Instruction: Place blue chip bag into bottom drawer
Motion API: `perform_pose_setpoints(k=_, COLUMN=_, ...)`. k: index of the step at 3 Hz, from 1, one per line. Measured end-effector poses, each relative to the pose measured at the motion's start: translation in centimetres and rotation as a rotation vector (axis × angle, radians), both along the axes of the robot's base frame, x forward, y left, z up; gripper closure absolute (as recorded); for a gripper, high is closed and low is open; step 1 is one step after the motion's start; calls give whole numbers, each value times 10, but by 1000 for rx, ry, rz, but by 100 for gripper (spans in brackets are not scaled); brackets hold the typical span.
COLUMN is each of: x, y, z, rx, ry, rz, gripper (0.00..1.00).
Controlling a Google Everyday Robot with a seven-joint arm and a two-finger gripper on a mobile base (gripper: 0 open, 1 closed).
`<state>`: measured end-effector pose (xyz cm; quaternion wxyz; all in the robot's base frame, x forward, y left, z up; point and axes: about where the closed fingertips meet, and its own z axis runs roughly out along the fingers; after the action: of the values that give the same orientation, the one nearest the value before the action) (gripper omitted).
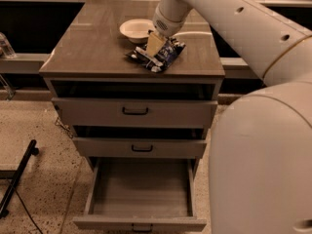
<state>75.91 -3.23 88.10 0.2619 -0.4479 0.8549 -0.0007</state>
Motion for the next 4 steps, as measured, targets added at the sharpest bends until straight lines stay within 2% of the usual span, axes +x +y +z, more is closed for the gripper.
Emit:
perform_pose_setpoints(k=1, x=-1, y=-5, z=-1, rx=-6, ry=4, rz=-22, gripper=64)
perform_pose_setpoints(k=2, x=-9, y=-12, z=16, rx=58, ry=-29, rz=-34, gripper=84)
perform_pose_setpoints(k=3, x=-26, y=-12, z=43, rx=111, ry=-77, rz=-5, gripper=97)
perform_pose_setpoints(k=4, x=-50, y=-2, z=56, rx=136, ry=-102, rz=36, gripper=100)
